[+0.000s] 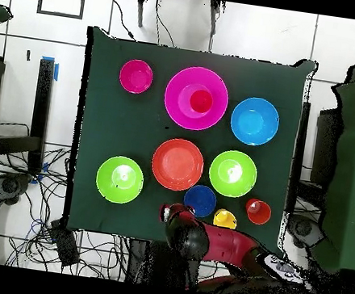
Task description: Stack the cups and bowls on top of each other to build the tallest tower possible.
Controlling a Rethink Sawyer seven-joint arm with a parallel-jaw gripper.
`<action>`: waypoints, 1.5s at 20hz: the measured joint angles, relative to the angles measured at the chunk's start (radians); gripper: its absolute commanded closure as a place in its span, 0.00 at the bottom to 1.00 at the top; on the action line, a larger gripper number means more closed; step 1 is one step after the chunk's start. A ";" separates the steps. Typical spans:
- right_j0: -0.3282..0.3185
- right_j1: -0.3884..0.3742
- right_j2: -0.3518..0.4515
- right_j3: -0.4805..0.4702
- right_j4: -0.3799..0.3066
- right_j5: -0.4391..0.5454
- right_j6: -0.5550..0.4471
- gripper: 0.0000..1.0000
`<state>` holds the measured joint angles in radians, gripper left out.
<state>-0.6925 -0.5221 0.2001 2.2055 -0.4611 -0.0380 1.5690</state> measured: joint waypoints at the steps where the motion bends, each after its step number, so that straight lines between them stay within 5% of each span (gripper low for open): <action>1: 0.000 -0.003 0.002 0.000 0.000 0.000 0.000 0.00; 30: -0.006 -0.148 0.064 0.005 0.006 0.133 0.000 0.00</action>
<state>-0.6984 -0.6705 0.2640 2.2104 -0.4553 0.0947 1.5690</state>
